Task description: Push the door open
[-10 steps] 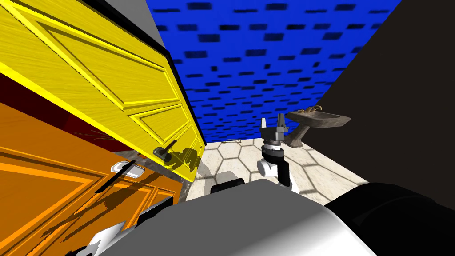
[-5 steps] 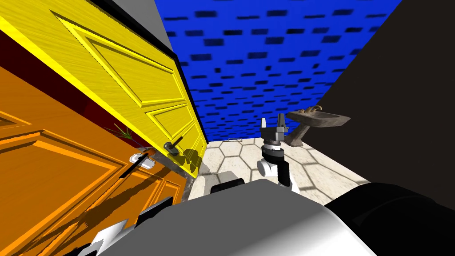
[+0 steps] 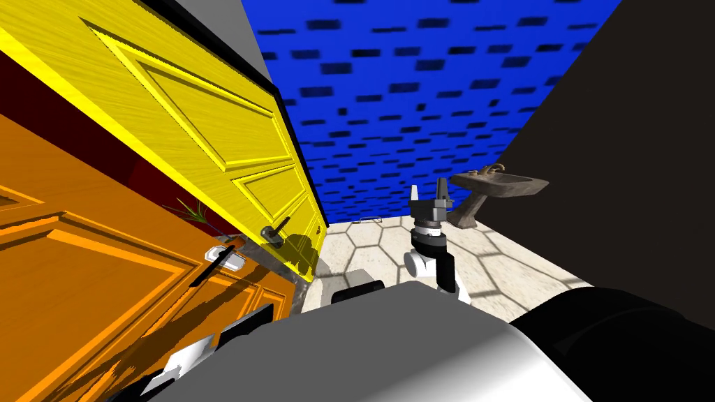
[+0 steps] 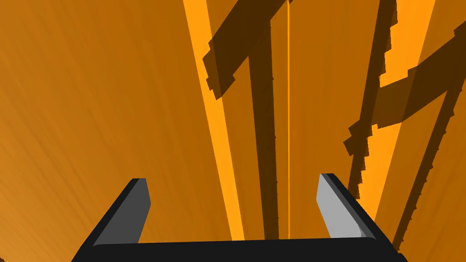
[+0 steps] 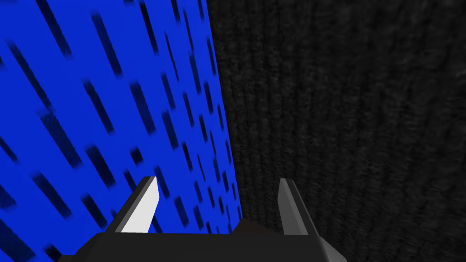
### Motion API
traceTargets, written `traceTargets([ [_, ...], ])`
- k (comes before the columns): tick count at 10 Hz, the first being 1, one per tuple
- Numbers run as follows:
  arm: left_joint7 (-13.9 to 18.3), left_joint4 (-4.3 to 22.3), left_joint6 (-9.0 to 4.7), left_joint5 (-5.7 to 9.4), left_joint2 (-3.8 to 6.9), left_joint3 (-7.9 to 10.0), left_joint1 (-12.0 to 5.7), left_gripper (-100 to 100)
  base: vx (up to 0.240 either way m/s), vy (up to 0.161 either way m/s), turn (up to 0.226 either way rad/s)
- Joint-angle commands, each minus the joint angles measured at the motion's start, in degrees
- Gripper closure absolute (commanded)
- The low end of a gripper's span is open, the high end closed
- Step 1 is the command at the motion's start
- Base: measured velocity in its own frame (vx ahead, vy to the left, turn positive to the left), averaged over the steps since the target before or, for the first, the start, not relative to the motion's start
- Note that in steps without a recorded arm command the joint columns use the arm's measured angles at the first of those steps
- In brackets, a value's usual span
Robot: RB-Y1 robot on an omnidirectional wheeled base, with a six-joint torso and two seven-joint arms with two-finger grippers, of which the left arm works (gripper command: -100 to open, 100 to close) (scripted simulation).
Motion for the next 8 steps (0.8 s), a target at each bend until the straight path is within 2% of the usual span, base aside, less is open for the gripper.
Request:
traceTargets([
  [1,-0.94,0.8,-0.22,0.76,-0.3,0.63,-0.9,-100,0.151,0.13,-0.083],
  [8,-3.18,3.1,-1.08,2.2,-1.01,2.64,-5.17,-100,0.19,0.084,-0.109],
])
